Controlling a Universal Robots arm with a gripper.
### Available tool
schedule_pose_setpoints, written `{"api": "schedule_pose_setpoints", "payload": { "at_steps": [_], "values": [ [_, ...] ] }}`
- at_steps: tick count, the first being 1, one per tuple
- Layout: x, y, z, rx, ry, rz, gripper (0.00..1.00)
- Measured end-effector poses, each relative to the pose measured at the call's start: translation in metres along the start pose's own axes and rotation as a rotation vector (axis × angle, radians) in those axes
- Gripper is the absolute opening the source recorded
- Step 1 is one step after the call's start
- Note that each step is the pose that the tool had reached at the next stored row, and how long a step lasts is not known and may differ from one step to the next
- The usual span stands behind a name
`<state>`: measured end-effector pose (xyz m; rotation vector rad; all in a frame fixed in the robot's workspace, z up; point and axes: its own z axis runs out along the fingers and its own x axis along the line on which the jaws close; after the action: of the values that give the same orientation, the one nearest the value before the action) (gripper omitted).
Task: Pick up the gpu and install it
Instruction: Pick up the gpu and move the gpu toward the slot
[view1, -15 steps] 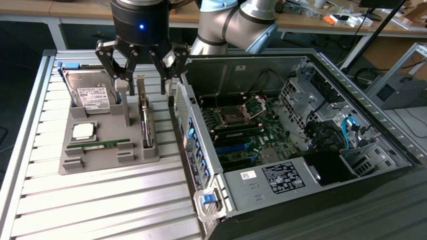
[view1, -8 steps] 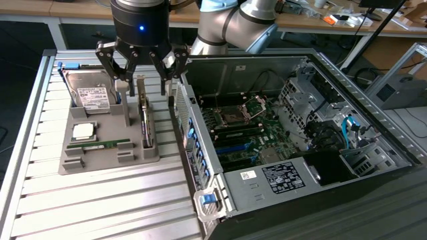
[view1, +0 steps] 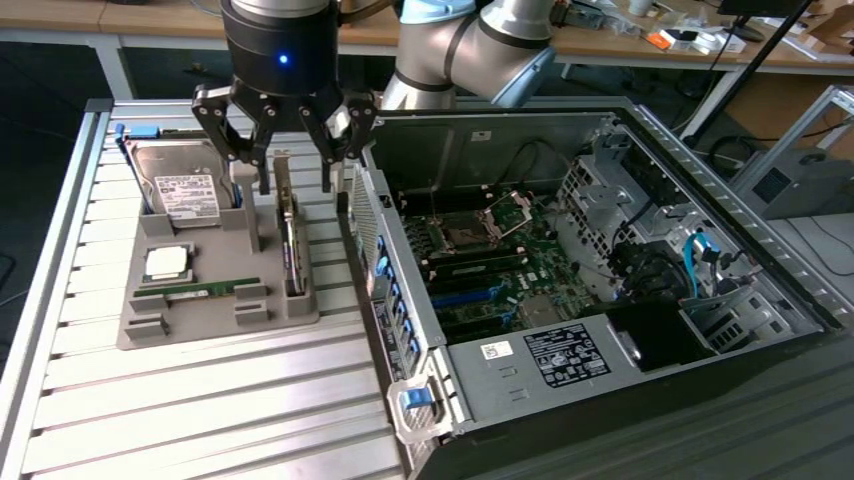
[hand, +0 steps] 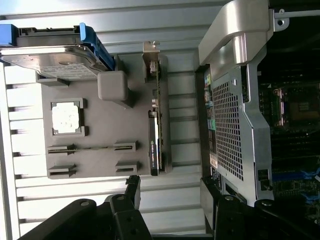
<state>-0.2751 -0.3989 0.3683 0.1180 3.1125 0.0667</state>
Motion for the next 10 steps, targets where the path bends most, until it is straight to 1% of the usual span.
{"api": "schedule_pose_setpoints", "payload": {
  "at_steps": [10],
  "values": [
    [0.0,-0.0001,0.0023,0.0,0.0,0.0,0.6]
  ]
}}
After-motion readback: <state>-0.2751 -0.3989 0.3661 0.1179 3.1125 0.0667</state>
